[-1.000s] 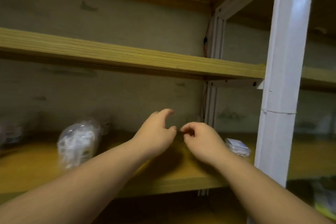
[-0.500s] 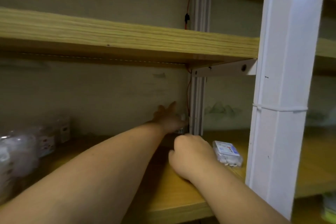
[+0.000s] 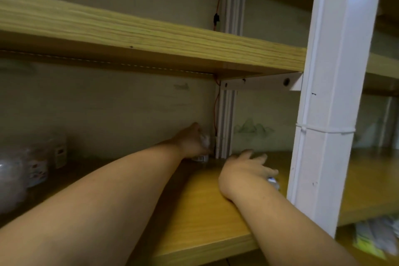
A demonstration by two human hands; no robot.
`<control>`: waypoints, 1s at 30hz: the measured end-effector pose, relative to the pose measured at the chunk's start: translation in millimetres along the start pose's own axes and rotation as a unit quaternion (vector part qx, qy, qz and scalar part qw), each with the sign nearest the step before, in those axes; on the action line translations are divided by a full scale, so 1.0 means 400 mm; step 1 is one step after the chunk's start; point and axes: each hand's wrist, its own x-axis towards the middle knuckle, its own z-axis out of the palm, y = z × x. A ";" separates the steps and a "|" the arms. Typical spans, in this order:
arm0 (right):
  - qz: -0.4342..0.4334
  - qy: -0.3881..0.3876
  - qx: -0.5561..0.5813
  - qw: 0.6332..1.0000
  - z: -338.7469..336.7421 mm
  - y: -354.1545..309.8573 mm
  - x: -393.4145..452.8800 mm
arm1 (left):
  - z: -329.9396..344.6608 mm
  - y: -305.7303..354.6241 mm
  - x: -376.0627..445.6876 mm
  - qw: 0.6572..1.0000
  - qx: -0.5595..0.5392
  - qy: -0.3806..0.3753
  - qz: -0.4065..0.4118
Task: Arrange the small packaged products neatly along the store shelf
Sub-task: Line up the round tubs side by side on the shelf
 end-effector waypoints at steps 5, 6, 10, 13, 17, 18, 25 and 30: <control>0.041 0.004 0.011 0.999 -0.007 0.018 -0.009 | -0.060 -0.017 -0.075 0.994 -0.102 0.025 -0.005; 0.041 0.006 0.014 0.999 -0.006 0.022 -0.007 | -0.072 -0.016 -0.095 0.990 -0.135 0.026 -0.008; 0.013 0.042 0.067 0.997 -0.010 0.032 -0.009 | -0.124 -0.003 -0.194 0.980 -0.196 0.023 -0.011; -0.035 0.056 0.127 0.990 -0.031 0.035 -0.046 | -0.154 0.005 -0.274 0.979 -0.196 0.053 0.008; -0.119 0.132 0.247 0.953 -0.040 0.026 -0.105 | -0.186 0.002 -0.373 0.972 -0.216 0.090 0.031; -0.144 0.146 0.291 0.935 -0.045 0.020 -0.127 | -0.194 0.001 -0.398 0.968 -0.227 0.104 0.029; -0.309 0.116 0.578 0.746 -0.061 -0.042 -0.306 | -0.258 -0.003 -0.603 0.937 -0.325 0.125 0.019; -0.411 0.041 0.653 0.635 -0.055 -0.124 -0.435 | -0.317 -0.017 -0.761 0.932 -0.328 0.154 0.006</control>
